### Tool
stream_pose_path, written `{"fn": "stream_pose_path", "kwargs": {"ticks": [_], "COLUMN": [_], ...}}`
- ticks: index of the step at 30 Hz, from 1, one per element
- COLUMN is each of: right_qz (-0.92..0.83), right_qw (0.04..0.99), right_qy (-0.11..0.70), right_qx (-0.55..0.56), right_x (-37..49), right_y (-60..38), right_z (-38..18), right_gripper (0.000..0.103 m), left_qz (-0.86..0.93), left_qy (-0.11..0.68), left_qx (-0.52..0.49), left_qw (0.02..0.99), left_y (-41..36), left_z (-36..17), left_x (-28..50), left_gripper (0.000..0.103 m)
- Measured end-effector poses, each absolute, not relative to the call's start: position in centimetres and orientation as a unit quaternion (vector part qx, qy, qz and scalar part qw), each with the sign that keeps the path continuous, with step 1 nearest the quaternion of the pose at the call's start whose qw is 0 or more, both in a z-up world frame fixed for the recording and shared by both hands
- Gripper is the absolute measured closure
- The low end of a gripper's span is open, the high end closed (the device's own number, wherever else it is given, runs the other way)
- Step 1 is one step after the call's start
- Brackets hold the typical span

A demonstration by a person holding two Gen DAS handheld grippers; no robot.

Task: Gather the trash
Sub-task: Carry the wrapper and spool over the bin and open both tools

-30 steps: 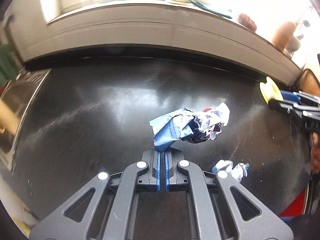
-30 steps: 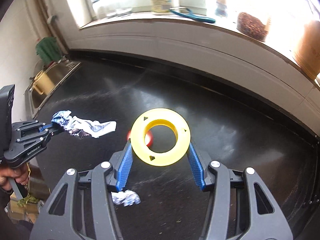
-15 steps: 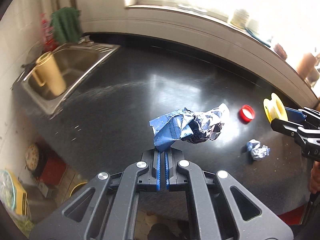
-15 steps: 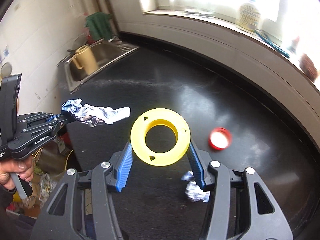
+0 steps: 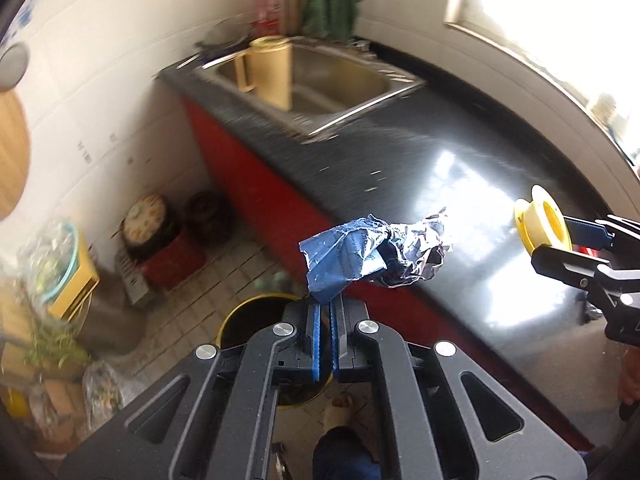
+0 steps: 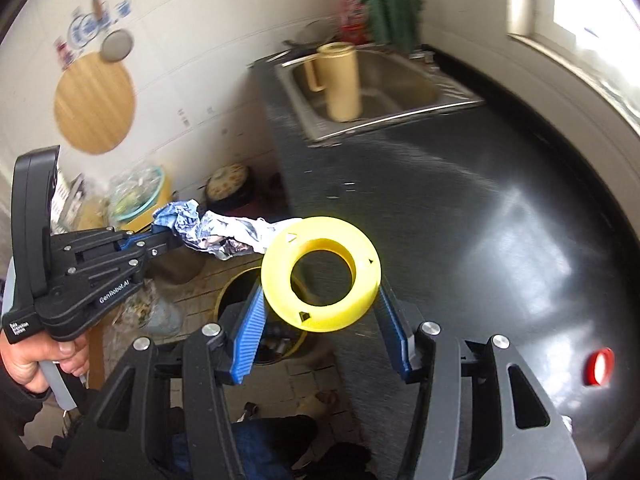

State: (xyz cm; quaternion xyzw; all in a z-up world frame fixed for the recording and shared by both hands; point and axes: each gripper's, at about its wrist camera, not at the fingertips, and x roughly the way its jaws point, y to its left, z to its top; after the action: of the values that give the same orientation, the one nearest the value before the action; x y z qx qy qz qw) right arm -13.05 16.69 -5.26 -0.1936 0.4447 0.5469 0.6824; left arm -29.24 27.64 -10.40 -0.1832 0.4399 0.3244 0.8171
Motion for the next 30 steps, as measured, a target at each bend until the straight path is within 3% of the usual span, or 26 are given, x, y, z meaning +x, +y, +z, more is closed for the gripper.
{"fn": "stream_pose_path", "kwargs": {"ticks": [11,22,30], "right_qz": [0.593,0.566,0.56], "right_qw": [0.604,0.57,0.56], "right_qy": [0.469,0.523,0.535], "right_qx": [-0.252,-0.286,-0.296], "right_x": [-21.6,-23.7,-23.9], "right_y": [25.3,30.9,32.4], "right_z": [-10.1,-17.8,-19.3], "right_gripper": [0.051,0.051,0.05], "left_qz": [0.373,0.36,0.345], "left_qy": [0.477,0.518,0.525], "left_qx": [-0.244,-0.275,-0.283], "left_qw": [0.757,0.725,0.725], "left_y": [31.6,34.3,35.4], "left_z": [-17.2,-25.3,-27.2], "left_x": [-38.0,-38.7,-38.2], "left_gripper": [0.1,0.1,0.099]}}
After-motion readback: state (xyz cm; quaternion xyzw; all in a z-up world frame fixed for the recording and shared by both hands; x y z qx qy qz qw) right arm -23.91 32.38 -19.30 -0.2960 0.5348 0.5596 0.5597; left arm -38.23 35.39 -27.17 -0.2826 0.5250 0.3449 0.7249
